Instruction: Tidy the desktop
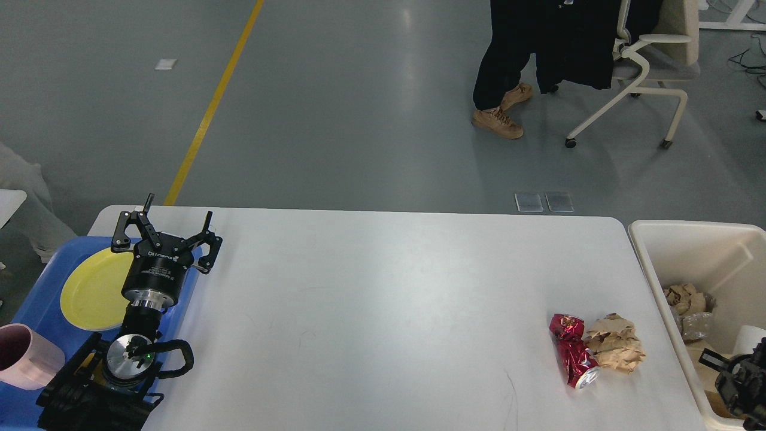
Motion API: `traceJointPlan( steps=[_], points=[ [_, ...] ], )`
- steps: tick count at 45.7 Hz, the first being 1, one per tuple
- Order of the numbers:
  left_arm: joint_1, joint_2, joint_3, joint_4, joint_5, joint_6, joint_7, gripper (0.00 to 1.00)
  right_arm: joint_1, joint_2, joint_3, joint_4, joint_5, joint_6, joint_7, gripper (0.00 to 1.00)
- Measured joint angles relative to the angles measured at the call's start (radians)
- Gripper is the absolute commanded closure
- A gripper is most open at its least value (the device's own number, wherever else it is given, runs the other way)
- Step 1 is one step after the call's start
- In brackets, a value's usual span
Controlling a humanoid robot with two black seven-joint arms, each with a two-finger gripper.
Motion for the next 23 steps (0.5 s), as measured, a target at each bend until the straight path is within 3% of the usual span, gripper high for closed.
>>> traceJointPlan(
  steps=[11,12,16,23],
  points=[
    [-0.001,0.000,0.000,0.000,0.000,0.000,0.000,0.04,-0.023,0.021,0.001,0.000,0.001,-0.012,-0.002,0.99],
    [-0.001,0.000,0.000,0.000,0.000,0.000,0.000,0.04,-0.025,0.022,0.001,0.000,0.001,-0.012,-0.003,0.85],
    [-0.001,0.000,0.000,0.000,0.000,0.000,0.000,0.04,-0.029,0.024,0.000,0.000,-0.002,-0.018,-0.003,0.01],
    [-0.001,0.000,0.000,0.000,0.000,0.000,0.000,0.04,-0.031,0.021,0.001,-0.001,-0.003,-0.083,0.000,0.00]
  ],
)
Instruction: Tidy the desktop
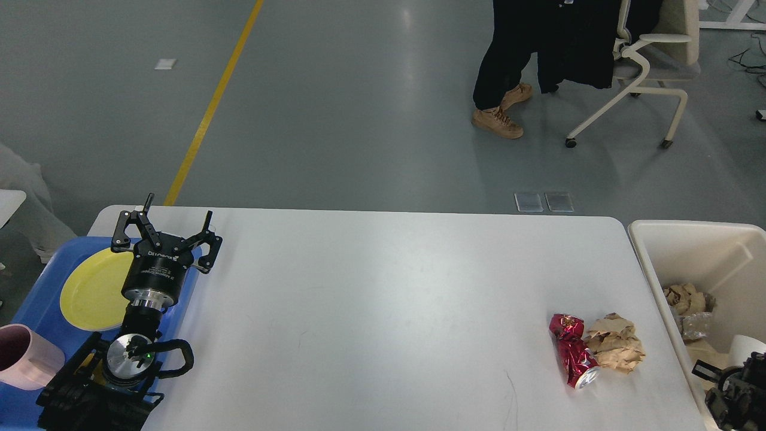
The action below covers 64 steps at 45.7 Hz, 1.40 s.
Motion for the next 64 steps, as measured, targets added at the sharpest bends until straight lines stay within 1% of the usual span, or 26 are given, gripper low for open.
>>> traceJointPlan(
  steps=[6,29,35,39,45,52,54,57,60,64],
  points=[
    [0.000,0.000,0.000,0.000,0.000,0.000,0.000,0.04,-0.006,0.006,0.000,0.001,0.000,-0.031,0.001,0.00],
    [0.000,0.000,0.000,0.000,0.000,0.000,0.000,0.04,-0.006,-0.003,-0.001,0.006,0.000,-0.047,0.001,0.00],
    [0.000,0.000,0.000,0.000,0.000,0.000,0.000,0.04,0.024,-0.019,0.000,0.041,0.000,-0.047,0.001,0.00],
    [0.000,0.000,0.000,0.000,0.000,0.000,0.000,0.04,0.067,-0.052,0.000,0.091,-0.001,-0.041,0.003,0.00],
    [0.000,0.000,0.001,0.000,0.000,0.000,0.000,0.04,0.204,-0.147,-0.002,0.248,-0.043,-0.034,0.004,0.00],
    [0.000,0.000,0.001,0.000,0.000,0.000,0.000,0.04,0.449,-0.278,-0.012,0.513,-0.218,-0.033,-0.005,0.00],
    [0.000,0.000,0.002,0.000,0.000,0.000,0.000,0.04,0.534,-0.311,-0.027,0.606,-0.276,-0.031,-0.016,0.00],
    [0.000,0.000,0.002,0.000,0.000,0.000,0.000,0.04,0.662,-0.347,-0.074,0.750,-0.351,-0.016,-0.049,0.00],
    [0.000,0.000,0.002,0.000,0.001,0.000,0.000,0.04,0.805,-0.359,-0.154,0.885,-0.399,0.011,-0.084,0.00],
    [0.000,0.000,0.002,0.000,0.000,0.000,0.000,0.04,1.010,-0.334,-0.270,1.045,-0.419,0.096,-0.112,0.00]
  ],
)
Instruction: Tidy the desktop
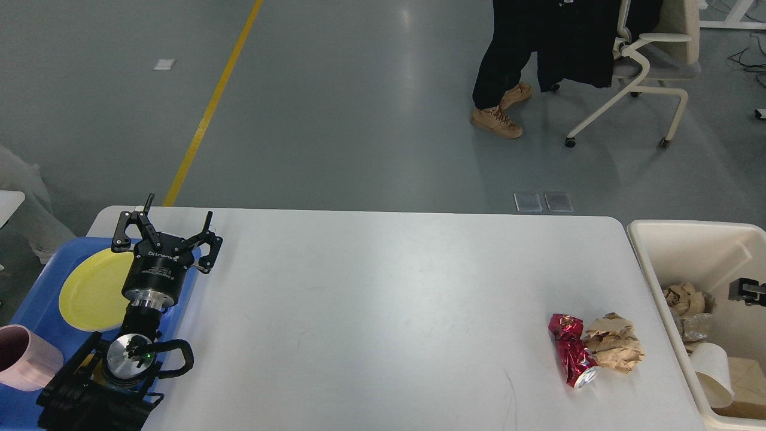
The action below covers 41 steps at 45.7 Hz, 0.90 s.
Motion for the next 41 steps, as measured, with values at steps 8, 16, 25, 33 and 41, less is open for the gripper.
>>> traceJointPlan(
  steps=[8,16,25,33,41],
  points=[
    [0.000,0.000,0.000,0.000,0.000,0.000,0.000,0.04,0.321,0.198,-0.127,0.126,-0.003,0.375,-0.021,0.00],
    [0.000,0.000,0.000,0.000,0.000,0.000,0.000,0.04,0.558,0.292,-0.087,0.201,0.008,0.696,-0.023,0.00],
    [0.000,0.000,0.000,0.000,-0.001,0.000,0.000,0.04,0.874,0.302,-0.041,0.488,0.069,0.724,-0.017,0.00],
    [0.000,0.000,0.000,0.000,-0.002,0.000,-0.001,0.04,1.042,0.310,-0.061,0.650,0.199,0.656,0.051,0.00],
    [0.000,0.000,-0.001,0.001,-0.002,0.000,-0.001,0.04,1.063,0.355,-0.132,0.681,0.213,0.599,0.131,0.00]
  ],
)
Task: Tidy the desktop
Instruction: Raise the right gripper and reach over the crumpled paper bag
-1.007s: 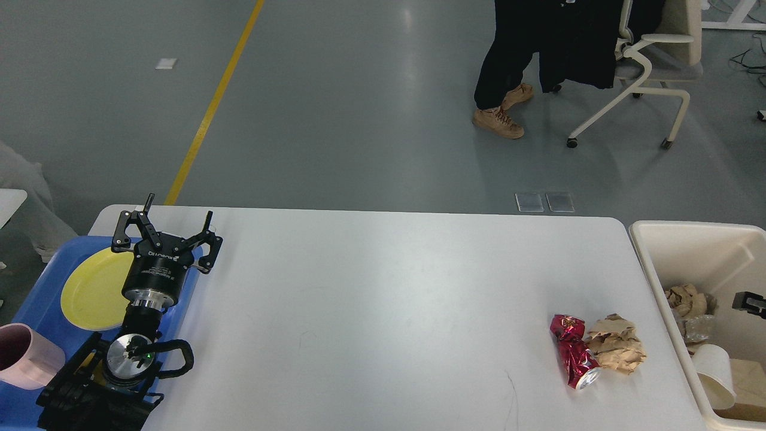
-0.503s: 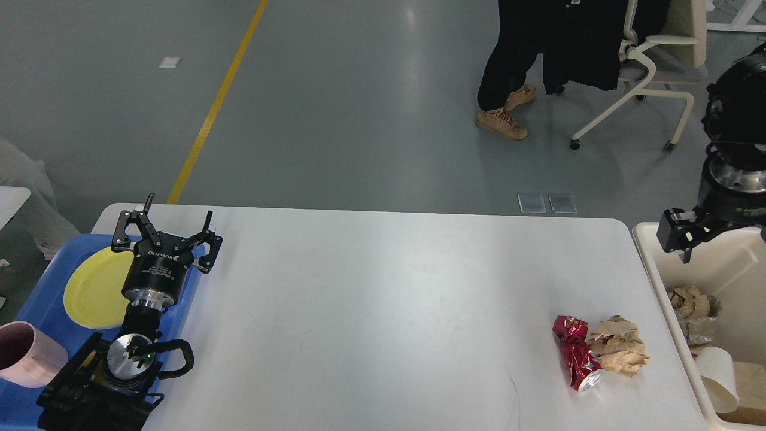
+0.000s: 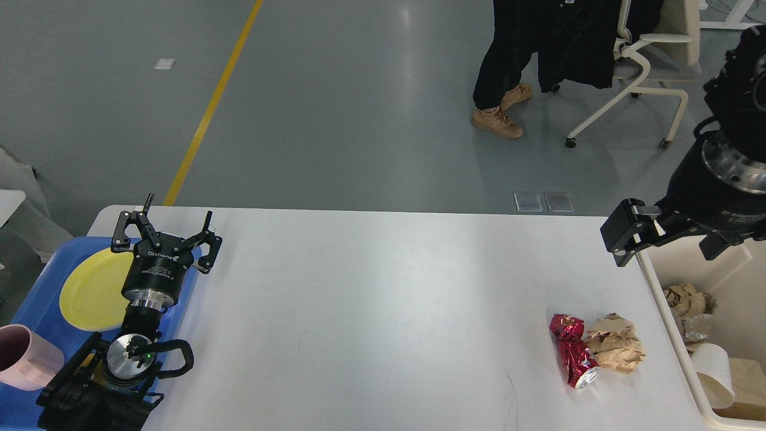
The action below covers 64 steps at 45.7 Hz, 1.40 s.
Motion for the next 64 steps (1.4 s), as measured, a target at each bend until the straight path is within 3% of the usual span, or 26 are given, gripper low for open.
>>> traceJointPlan(
  steps=[11,20,40,56,64],
  points=[
    [0.000,0.000,0.000,0.000,0.001,0.000,0.001,0.04,-0.021,-0.003,-0.020,-0.017,-0.046,-0.014,-0.001,0.00],
    [0.000,0.000,0.000,-0.001,0.001,0.000,0.001,0.04,-0.145,-0.024,-0.018,-0.070,-0.054,-0.035,-0.003,0.00],
    [0.000,0.000,0.000,-0.001,0.001,0.000,0.001,0.04,-0.886,-0.037,0.117,-0.426,-0.057,-0.481,-0.002,0.00],
    [0.000,0.000,0.000,-0.001,0.001,0.000,0.001,0.04,-1.172,-0.030,0.193,-0.658,-0.047,-0.551,-0.002,0.00],
    [0.000,0.000,0.000,-0.001,0.001,0.000,0.001,0.04,-1.248,-0.030,0.216,-0.703,-0.044,-0.599,-0.002,0.00]
  ],
)
